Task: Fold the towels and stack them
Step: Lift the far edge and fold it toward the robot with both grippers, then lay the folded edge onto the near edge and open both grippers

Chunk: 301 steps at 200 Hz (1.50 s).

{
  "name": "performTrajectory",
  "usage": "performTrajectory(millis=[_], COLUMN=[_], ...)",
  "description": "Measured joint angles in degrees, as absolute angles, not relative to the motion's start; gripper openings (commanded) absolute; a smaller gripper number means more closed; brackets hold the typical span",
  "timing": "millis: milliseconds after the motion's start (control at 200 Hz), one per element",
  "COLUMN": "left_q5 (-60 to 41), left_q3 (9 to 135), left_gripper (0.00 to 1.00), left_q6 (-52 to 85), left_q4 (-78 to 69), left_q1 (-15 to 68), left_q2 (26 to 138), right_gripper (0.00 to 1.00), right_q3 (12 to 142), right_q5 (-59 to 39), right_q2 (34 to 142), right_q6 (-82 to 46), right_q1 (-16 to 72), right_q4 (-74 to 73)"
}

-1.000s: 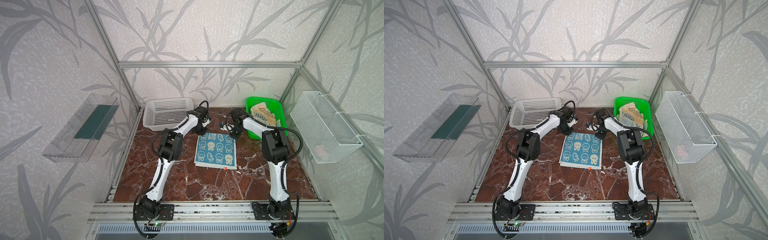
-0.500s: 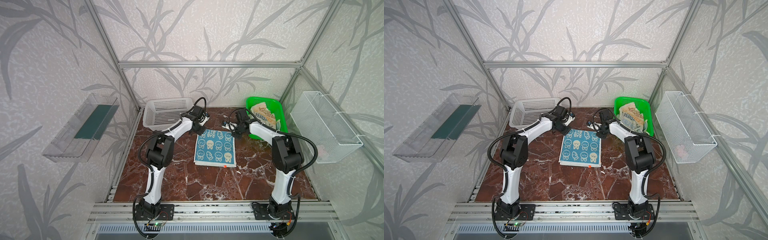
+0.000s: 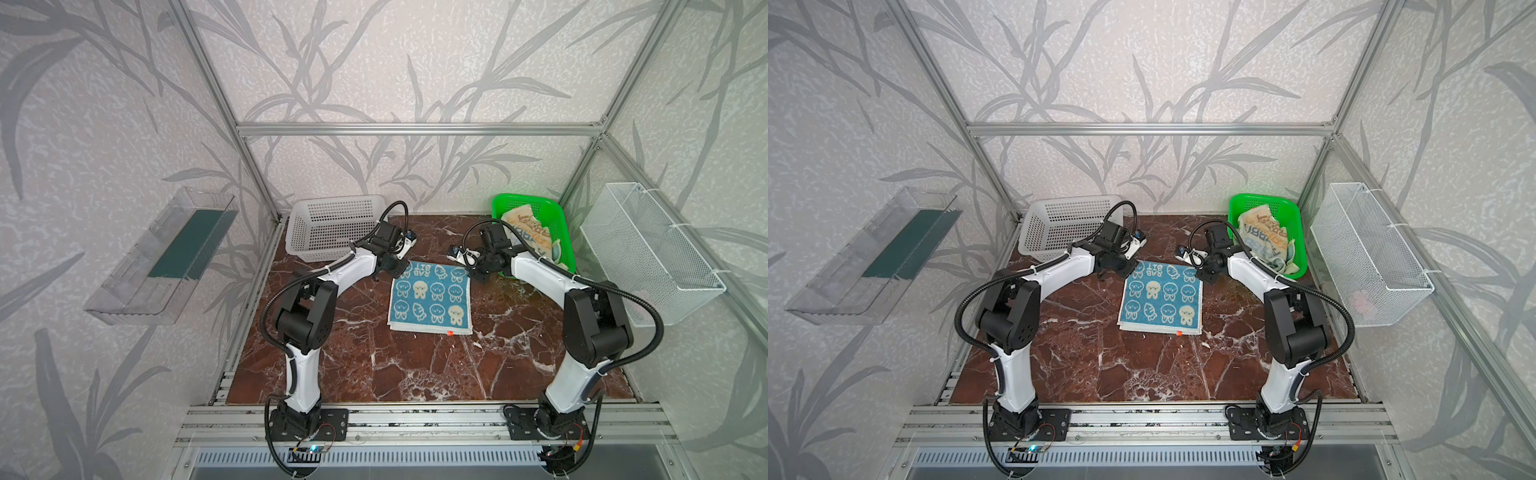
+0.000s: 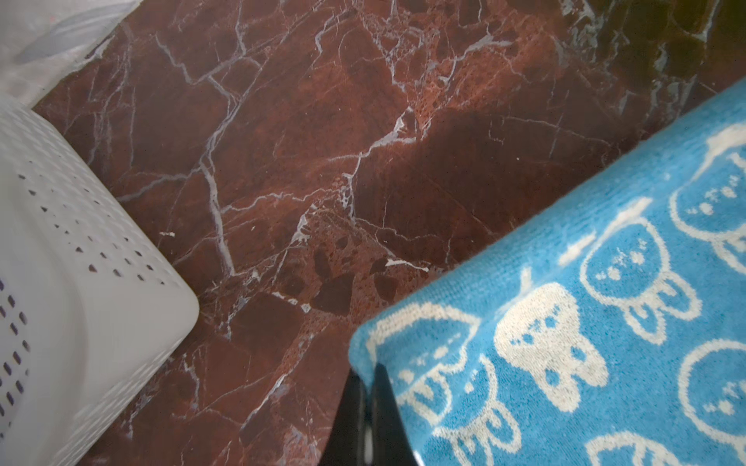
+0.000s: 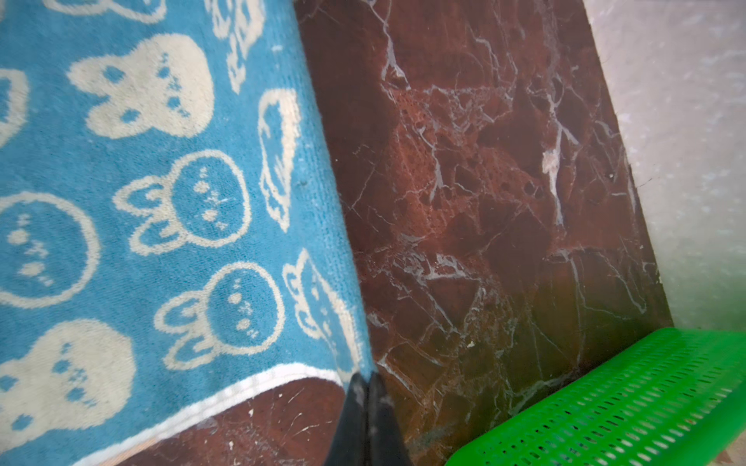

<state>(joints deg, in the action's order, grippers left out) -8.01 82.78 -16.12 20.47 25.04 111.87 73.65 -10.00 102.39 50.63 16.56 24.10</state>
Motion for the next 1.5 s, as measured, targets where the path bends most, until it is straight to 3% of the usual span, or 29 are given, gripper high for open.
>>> performTrajectory(millis=[480,1050,1505], left_q5=[-11.5,-10.0,-7.6], left_q3=[70.4,60.8,53.6], left_gripper=[0.0,0.0,0.0], left_q6=[-16.6,-15.0,-12.4], left_q4=[14.0,11.5,10.2], left_q1=[25.5,28.9,31.8], left_q2=[102.4,95.0,90.3], right_gripper=[0.0,0.0,0.0], right_q3=[66.0,57.9,54.4], right_q5=[-15.6,-14.0,-12.1], right_q2=[94.8,84.1,83.2], right_q6=[47.3,45.4,43.4], right_q1=[16.7,22.2,25.5], right_q4=[27.0,30.9,33.2])
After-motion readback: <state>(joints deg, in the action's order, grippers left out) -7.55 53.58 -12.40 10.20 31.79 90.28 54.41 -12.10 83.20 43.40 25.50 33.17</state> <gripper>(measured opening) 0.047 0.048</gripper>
